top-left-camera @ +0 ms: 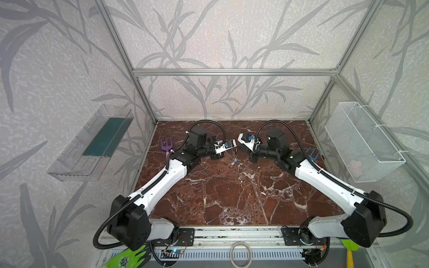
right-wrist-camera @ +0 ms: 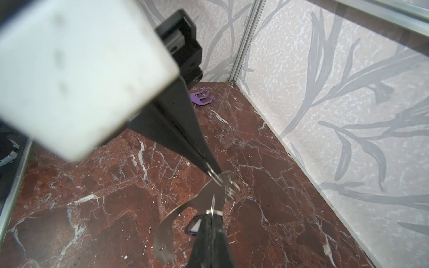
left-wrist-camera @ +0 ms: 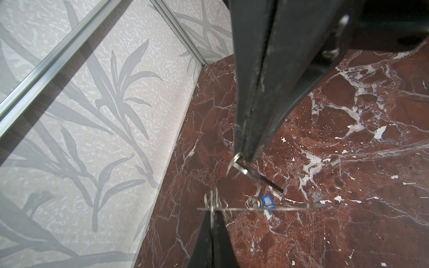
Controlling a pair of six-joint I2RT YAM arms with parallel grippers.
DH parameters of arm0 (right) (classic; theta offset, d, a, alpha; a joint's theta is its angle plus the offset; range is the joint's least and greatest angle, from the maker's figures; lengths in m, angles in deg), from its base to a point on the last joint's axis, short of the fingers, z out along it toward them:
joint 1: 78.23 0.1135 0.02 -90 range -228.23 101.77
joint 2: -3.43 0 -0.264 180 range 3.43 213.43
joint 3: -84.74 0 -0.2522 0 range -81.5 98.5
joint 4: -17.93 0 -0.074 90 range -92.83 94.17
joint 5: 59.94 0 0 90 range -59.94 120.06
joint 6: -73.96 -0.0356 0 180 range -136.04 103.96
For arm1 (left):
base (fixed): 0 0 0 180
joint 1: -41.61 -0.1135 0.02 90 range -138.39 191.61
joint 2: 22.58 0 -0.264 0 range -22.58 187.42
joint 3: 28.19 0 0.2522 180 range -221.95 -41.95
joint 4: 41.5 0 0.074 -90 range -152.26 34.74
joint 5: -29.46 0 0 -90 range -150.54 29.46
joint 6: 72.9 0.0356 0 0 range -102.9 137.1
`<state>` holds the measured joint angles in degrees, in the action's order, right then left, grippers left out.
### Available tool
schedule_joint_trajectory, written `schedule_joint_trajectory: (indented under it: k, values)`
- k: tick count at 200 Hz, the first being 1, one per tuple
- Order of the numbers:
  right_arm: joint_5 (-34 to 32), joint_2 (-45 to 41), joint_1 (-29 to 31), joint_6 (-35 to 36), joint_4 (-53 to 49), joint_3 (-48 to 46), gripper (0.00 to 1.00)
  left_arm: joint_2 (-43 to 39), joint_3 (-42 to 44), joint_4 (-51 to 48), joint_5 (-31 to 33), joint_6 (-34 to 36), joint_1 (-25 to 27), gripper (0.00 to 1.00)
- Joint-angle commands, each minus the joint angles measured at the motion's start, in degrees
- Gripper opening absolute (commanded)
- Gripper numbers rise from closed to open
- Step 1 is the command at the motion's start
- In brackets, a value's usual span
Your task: Put the keys on the keyring
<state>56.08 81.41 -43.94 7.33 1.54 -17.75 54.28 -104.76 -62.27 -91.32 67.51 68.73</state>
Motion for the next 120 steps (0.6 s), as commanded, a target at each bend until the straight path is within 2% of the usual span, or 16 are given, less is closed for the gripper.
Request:
schedule_joint_trajectory:
  k: [1,71,96,120]
  values:
    - [1.7,-1.21,0.38,-2.45,3.76,-0.79,0.0,0.13,-2.84,-0.86,1.52,0.42,0.79,0.0]
    - [1.84,-1.25,0.81,-2.96,7.72,-1.98,0.0,0.82,-4.56,-2.92,4.48,1.26,2.59,0.0]
    - [-0.74,-0.37,0.8,-3.66,5.63,-0.64,0.0,0.84,-4.77,-2.9,4.5,1.7,3.01,0.0]
    - [-1.32,-0.93,0.79,-5.34,8.89,-2.39,0.0,0.89,-4.78,-3.2,5.02,2.45,3.09,0.0]
